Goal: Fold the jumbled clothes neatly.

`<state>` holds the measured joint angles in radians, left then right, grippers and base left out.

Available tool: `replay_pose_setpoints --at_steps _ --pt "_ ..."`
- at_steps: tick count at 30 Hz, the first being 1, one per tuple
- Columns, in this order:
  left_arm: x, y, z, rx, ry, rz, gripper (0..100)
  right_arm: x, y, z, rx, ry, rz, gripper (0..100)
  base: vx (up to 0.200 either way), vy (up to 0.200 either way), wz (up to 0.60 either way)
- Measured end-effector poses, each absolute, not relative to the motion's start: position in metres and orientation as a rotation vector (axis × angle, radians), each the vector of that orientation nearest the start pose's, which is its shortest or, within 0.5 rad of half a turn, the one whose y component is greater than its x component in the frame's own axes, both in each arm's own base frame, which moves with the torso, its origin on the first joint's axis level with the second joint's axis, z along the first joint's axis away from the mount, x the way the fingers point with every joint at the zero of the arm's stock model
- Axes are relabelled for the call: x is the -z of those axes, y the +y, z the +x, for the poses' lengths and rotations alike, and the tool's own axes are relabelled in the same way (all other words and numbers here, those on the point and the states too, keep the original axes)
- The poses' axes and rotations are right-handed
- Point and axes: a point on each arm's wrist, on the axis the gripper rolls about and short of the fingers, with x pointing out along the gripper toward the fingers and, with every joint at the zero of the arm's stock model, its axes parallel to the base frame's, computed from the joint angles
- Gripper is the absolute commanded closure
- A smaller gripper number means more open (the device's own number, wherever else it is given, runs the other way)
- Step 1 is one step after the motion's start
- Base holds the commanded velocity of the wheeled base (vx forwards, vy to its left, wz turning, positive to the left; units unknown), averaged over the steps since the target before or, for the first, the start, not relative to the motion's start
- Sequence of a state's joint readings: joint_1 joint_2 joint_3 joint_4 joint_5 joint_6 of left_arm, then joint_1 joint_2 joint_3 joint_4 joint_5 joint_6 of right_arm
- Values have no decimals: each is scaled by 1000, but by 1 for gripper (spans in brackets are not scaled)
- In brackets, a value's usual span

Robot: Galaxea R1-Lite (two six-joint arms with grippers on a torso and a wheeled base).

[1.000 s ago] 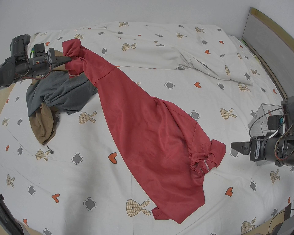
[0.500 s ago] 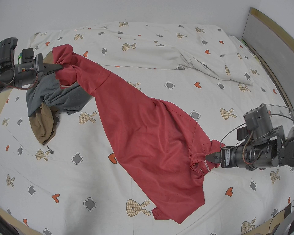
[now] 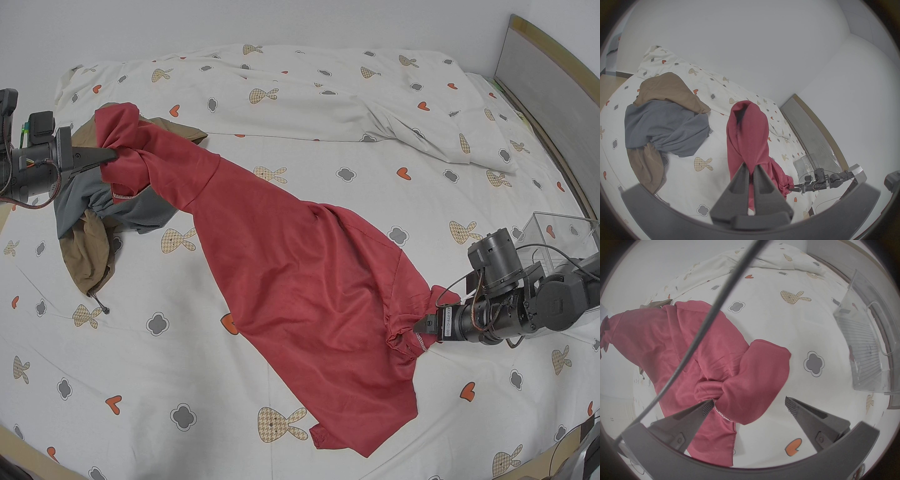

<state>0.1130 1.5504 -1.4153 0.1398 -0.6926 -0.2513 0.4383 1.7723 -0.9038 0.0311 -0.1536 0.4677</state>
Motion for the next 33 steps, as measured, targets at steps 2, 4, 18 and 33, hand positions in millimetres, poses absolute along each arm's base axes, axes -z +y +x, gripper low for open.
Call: replay_pose_setpoints --at_steps 2,4,18,33 --pt "-324 16 270 542 329 -352 100 -126 123 273 -65 912 178 100 0 0 0" --pt "-324 16 268 543 332 -353 100 -124 126 280 -76 920 185 100 0 0 0" --pt "-319 15 262 541 345 -352 100 -165 130 327 -106 760 272 100 0 0 0" --pt "-319 30 245 480 321 -338 100 -278 59 292 -15 438 394 100 0 0 0"
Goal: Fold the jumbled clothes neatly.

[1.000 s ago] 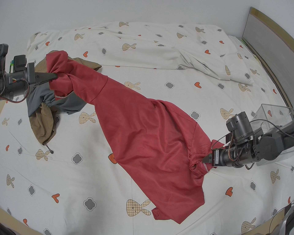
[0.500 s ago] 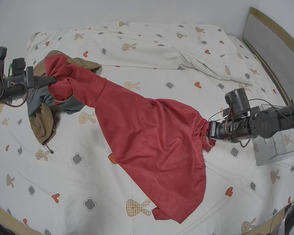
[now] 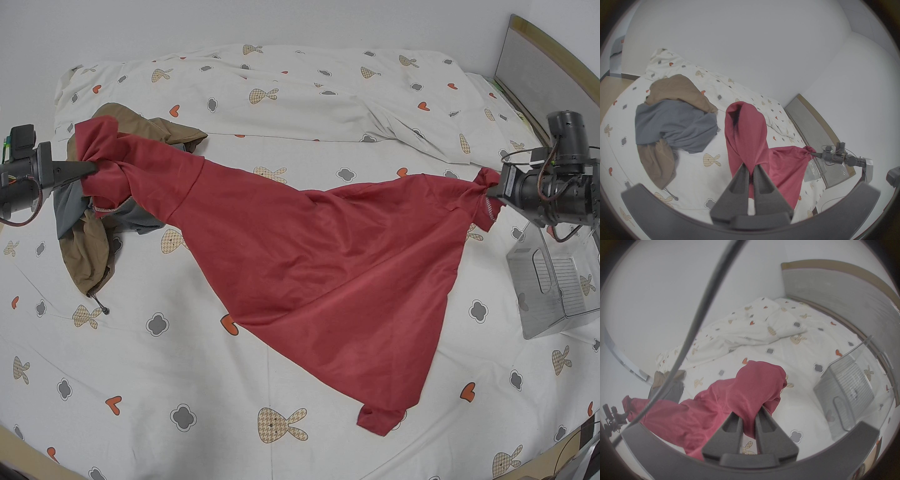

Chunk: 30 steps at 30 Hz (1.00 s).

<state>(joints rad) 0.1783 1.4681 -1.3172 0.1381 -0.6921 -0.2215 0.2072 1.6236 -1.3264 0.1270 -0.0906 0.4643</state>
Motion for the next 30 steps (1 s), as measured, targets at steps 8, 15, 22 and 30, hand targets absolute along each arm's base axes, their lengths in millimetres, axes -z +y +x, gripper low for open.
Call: replay_pose_setpoints --at_steps 8,15,22,30 --pt "-331 41 228 390 263 -320 100 -304 45 276 2 354 416 100 0 0 0" --pt "-345 39 209 372 206 -295 100 -323 42 259 -14 288 426 100 0 0 0" --pt "-358 33 184 374 145 -268 100 -343 40 235 -40 213 437 100 0 0 0" --pt "-372 27 155 327 65 -233 100 -366 36 204 -74 121 450 100 0 0 0"
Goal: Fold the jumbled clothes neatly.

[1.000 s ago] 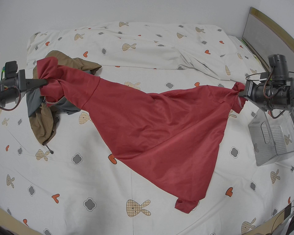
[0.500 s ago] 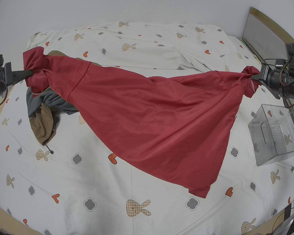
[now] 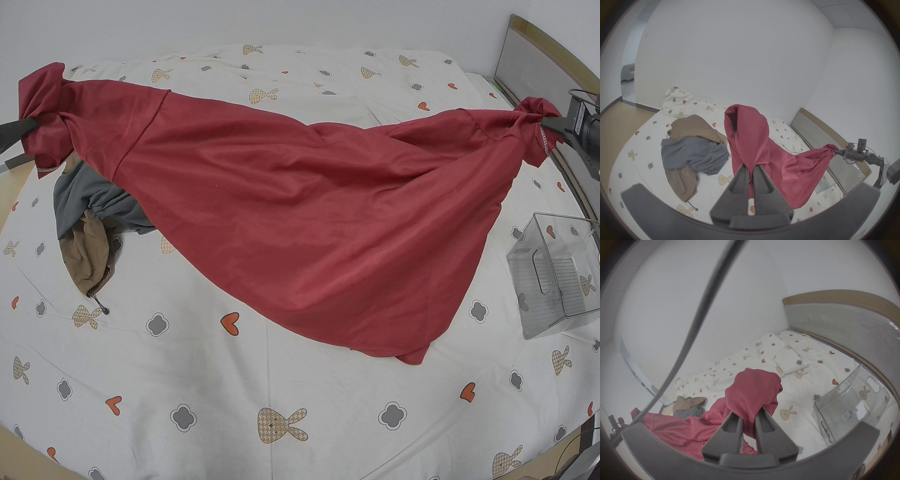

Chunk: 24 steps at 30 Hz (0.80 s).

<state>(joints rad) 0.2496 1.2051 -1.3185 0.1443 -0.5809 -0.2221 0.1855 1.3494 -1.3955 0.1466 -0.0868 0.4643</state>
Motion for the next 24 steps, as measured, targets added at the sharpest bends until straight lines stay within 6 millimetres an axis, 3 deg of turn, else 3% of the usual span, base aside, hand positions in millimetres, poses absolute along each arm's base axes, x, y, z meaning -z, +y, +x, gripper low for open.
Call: replay_pose_setpoints --at_steps 24 --pt "-406 6 69 322 -172 -127 100 -406 30 110 -227 -95 489 100 0 0 0"
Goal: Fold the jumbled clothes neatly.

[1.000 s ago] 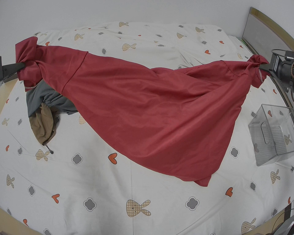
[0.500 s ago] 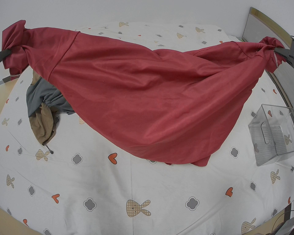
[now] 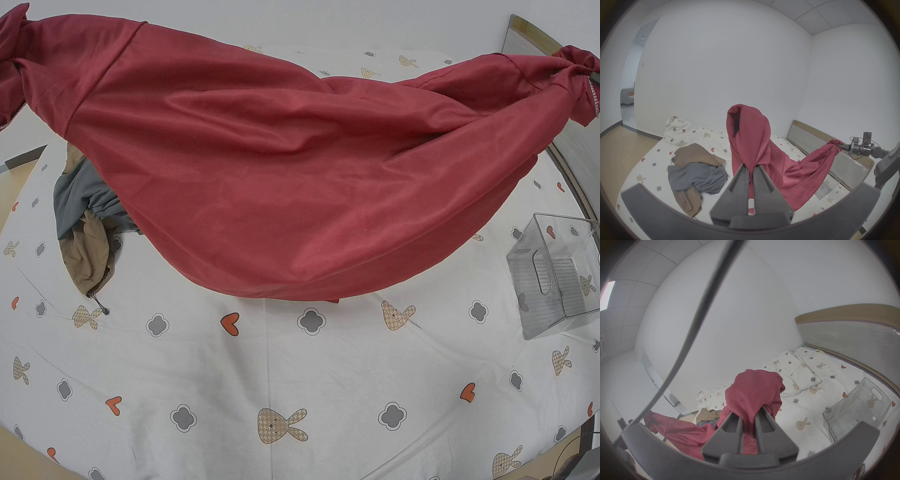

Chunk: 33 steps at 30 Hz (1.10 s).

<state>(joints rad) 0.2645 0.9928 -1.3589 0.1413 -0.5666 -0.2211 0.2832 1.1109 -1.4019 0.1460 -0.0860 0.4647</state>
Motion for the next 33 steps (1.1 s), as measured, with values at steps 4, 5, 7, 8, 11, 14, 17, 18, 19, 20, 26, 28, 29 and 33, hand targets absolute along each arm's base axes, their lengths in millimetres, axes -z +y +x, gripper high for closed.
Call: replay_pose_setpoints --at_steps 4,5,7,8,11,14,17,18,19,20,26,28,29,33 --pt "-408 4 60 324 -192 -118 100 -406 29 103 -237 -102 491 100 0 0 0" --pt "-408 4 60 324 -190 -119 100 -405 29 103 -236 -99 491 100 0 0 0" --pt "-407 4 60 323 -186 -120 100 -403 29 103 -236 -91 489 100 0 0 0" --pt "-406 4 61 323 -183 -122 100 -403 29 103 -236 -87 489 100 0 0 0" --pt "-405 5 66 322 -170 -128 100 -402 30 105 -235 -80 487 100 0 0 0" --pt "-403 8 76 313 -146 -140 100 -399 32 114 -227 -61 483 100 0 0 0" --pt "-401 13 88 275 -125 -152 100 -398 36 132 -209 -33 478 100 0 0 0" --pt "-401 15 91 258 -120 -156 100 -398 37 140 -199 -25 476 100 0 0 0" --pt "-400 17 94 241 -116 -160 100 -398 38 148 -188 -18 474 100 0 0 0" --pt "-400 18 97 227 -112 -162 100 -399 39 157 -177 -12 473 100 0 0 0" --pt "-398 24 105 173 -83 -177 100 -400 44 206 -132 21 467 100 0 0 0" --pt "-395 26 107 154 -46 -194 100 -398 46 219 -119 39 464 100 0 0 0" --pt "-393 26 107 147 -25 -203 100 -397 46 224 -114 47 463 100 0 0 0" --pt "-387 27 105 125 41 -232 100 -389 48 241 -93 95 468 100 0 0 0"
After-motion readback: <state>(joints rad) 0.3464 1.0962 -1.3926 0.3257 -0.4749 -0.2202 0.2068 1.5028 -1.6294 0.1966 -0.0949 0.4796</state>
